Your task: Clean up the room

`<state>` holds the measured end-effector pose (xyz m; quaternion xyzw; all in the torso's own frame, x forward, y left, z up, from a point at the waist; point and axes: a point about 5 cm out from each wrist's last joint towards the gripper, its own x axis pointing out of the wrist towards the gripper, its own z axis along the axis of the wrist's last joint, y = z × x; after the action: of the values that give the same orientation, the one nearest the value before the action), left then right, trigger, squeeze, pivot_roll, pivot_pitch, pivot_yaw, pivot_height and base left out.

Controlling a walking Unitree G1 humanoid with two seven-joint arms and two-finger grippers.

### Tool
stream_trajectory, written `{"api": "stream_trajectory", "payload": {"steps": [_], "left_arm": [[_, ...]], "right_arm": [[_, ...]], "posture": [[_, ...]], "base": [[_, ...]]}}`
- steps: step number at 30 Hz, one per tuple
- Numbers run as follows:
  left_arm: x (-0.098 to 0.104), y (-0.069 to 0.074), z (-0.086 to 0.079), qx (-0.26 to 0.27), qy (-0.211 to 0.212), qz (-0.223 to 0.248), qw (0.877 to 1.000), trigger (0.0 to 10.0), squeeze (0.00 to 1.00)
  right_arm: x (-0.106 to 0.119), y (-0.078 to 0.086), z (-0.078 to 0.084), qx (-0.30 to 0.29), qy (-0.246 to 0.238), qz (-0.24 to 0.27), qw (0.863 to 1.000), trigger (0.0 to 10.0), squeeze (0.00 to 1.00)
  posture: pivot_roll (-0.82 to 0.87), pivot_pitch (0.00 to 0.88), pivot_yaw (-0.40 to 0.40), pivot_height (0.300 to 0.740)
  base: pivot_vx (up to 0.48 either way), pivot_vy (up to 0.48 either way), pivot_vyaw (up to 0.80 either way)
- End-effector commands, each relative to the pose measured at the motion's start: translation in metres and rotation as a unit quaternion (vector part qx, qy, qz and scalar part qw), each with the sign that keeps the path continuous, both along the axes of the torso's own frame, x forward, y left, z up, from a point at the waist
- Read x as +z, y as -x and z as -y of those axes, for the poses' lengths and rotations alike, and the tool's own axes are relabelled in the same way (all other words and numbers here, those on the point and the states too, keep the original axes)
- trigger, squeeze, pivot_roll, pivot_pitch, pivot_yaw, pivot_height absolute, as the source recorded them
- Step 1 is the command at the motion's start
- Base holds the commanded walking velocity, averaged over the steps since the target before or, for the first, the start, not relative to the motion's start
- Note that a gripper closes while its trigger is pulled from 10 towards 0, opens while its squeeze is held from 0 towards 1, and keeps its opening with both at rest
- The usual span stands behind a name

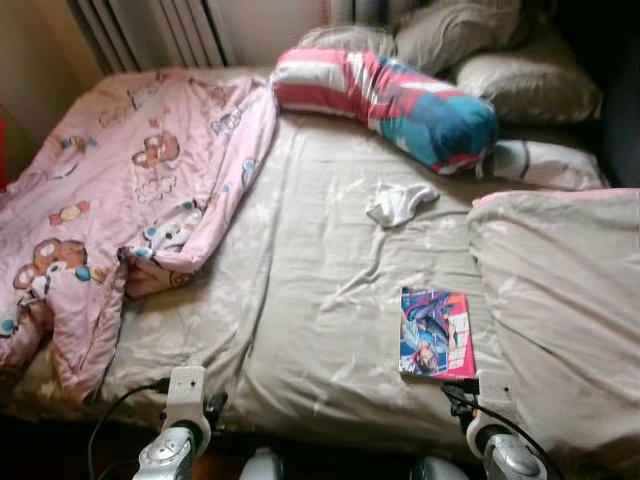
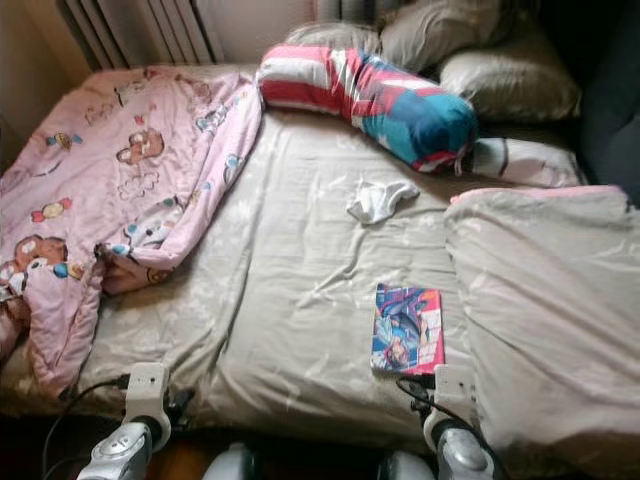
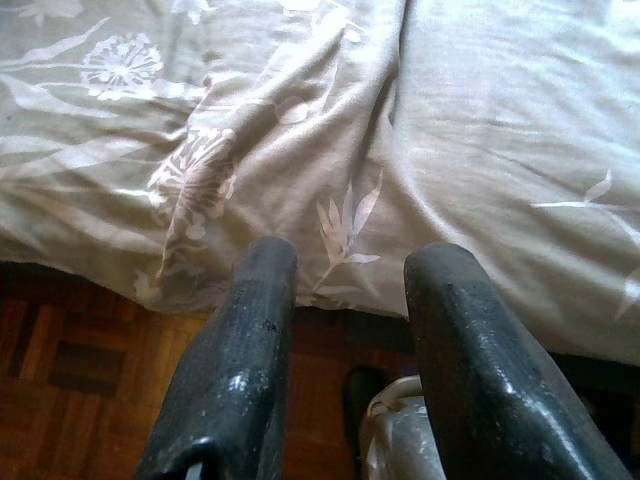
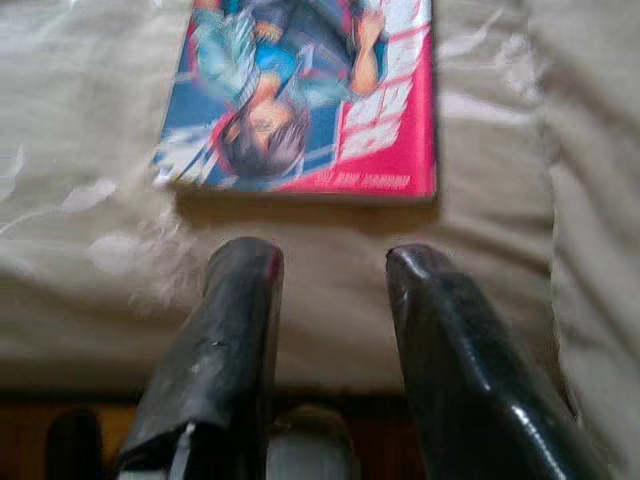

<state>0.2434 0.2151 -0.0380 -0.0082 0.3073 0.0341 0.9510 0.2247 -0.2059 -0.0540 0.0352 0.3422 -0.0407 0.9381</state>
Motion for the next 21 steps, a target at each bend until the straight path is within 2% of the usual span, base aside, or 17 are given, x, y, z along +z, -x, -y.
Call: {"api": "stream_trajectory", "payload": {"steps": [1,6,12,16,21], "left_arm": [[-0.007,0.008,-0.004,0.019,0.006,-0.026,0.999,10.0,0.0],[-0.013,0.017,-0.008,0.039,0.007,-0.047,0.998,10.0,0.0],[-0.019,0.027,-0.009,0.045,0.005,-0.067,0.997,10.0,0.0],[-0.023,0.031,-0.006,0.047,0.009,-0.078,0.996,10.0,0.0],[-0.026,0.034,0.0,0.037,0.012,-0.088,0.995,10.0,0.0]], "right_arm": [[-0.01,0.012,-0.007,0.001,-0.01,-0.038,0.999,10.0,0.0],[-0.018,0.023,-0.013,0.013,-0.009,-0.064,0.998,10.0,0.0],[-0.023,0.03,-0.017,0.015,-0.013,-0.087,0.996,10.0,0.0],[-0.026,0.033,-0.029,0.043,-0.021,-0.094,0.994,10.0,0.0],[-0.029,0.038,-0.033,0.064,-0.011,-0.106,0.992,10.0,0.0]], "posture": [[-0.04,0.0,0.05,0.717],[-0.03,0.0,0.042,0.74],[-0.03,0.0,0.039,0.74],[-0.03,0.0,0.026,0.74],[-0.03,0.0,0.026,0.74]], "base": [[0.0,0.0,0.0],[0.0,0.0,0.0],[0.0,0.0,0.0],[0.0,0.0,0.0],[0.0,0.0,0.0]]}}
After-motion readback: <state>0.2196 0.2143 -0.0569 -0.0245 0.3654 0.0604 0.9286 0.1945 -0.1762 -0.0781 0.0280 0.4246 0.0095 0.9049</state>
